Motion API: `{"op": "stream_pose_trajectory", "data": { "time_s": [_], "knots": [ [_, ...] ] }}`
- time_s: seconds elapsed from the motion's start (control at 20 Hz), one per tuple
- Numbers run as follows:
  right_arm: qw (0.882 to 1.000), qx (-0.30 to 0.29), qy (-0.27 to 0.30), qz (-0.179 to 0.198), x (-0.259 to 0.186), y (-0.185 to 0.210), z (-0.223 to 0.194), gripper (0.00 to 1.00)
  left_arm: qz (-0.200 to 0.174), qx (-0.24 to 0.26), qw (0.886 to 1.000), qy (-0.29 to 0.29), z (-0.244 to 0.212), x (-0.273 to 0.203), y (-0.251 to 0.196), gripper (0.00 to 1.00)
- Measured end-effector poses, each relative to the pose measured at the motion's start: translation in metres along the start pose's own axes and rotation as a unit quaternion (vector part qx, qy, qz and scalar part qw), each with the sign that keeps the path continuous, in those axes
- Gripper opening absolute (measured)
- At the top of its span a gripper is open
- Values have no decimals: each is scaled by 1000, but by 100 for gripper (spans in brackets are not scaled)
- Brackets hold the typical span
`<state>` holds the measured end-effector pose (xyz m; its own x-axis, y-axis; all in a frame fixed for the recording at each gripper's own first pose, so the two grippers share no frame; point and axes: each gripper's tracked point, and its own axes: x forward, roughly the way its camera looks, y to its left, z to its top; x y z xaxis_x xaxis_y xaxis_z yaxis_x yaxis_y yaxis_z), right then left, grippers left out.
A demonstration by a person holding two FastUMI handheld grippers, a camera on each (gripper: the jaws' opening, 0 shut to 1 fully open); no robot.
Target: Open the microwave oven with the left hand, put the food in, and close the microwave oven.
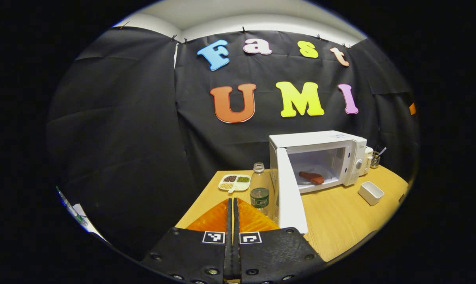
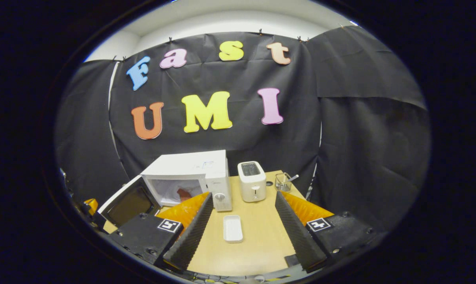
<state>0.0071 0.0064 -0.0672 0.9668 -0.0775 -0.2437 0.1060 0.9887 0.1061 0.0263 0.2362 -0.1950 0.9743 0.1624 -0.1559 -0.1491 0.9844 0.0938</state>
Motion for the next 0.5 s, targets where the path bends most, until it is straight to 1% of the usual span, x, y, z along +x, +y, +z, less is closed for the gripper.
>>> {"op": "stream_pose_trajectory", "data": {
  "time_s": [0.2,0.35,0.5],
  "knots": [
    [1000,1,8,-4,-4,-7,0,100,-10,-3,1000,19,-23,9,-6,0],
    [1000,8,12,-9,-9,-13,-1,100,-15,-13,1000,16,-25,9,-14,0],
    [1000,9,14,-15,-13,-20,-3,100,-36,-14,999,19,-27,9,-32,0]
  ]
}}
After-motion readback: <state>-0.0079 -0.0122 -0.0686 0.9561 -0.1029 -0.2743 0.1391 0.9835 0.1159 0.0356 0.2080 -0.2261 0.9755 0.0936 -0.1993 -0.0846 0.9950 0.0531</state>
